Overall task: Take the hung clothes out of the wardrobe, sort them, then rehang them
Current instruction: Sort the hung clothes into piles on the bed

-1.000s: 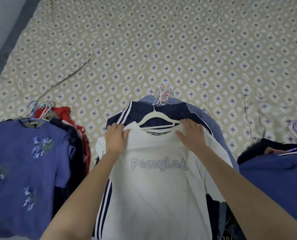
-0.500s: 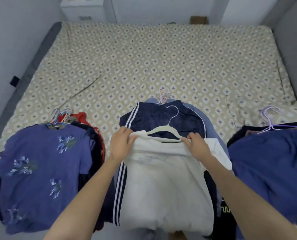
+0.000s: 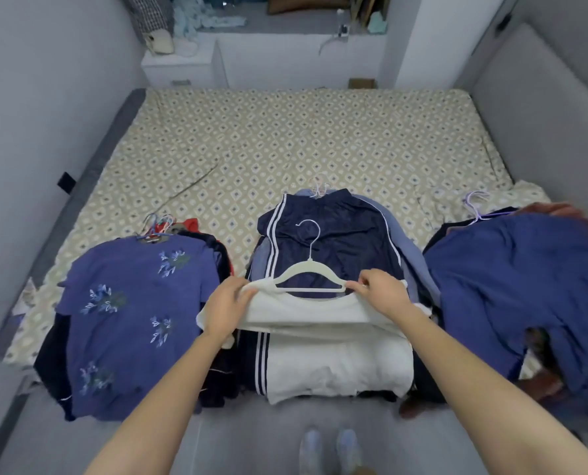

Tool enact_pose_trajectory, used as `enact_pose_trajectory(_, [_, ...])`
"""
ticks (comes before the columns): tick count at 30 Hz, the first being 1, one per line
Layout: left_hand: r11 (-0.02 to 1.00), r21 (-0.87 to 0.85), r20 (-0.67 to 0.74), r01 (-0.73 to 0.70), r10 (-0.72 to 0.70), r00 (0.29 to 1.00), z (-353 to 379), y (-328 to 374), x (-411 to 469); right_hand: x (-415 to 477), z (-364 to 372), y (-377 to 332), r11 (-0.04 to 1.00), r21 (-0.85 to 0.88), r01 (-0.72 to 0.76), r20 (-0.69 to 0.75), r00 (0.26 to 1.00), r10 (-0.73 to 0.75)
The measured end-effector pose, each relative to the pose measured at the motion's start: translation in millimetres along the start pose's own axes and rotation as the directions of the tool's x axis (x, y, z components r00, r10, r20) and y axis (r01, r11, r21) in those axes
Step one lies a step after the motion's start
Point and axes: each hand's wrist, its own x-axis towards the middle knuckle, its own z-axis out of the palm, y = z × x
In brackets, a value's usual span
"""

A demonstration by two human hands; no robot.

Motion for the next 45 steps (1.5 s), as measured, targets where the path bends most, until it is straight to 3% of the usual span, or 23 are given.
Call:
enact_pose_trajectory(10, [0.999,-0.023,-0.064,0.045,-0.046,0.997,-59,-10,-97,-93,-8,-56,0.986,-0.136,0.098,-0.049,0.993,-0.105])
enact_pose_trajectory(21, [0.989,-0.061,-0.243,0.137,-0.148,0.959,-96,-17,-206,-164,16,-80,0.966,0.101,0.237,-0.049,0.971,-0.233])
enact_pose_trajectory(30, [0.986,-0.03,-0.364,0.165,-0.164,0.917,-136,-48,-256,-206,47,-133,0.947,0.074,0.313,-0.033,0.95,-0.312])
enact_pose_trajectory(38, [0.979,-0.145,-0.342,0.147,-0.189,0.921,-181,-101,-262,-212,72,-198,0.941,0.018,0.337,-0.064,0.94,-0.335])
enact_pose_trajectory(45, [0.974,-0.171,-0.257,0.151,-0.192,0.947,-257,-182,-258,-211,108,-305,0.954,0.014,0.3,-0.157,0.943,-0.294])
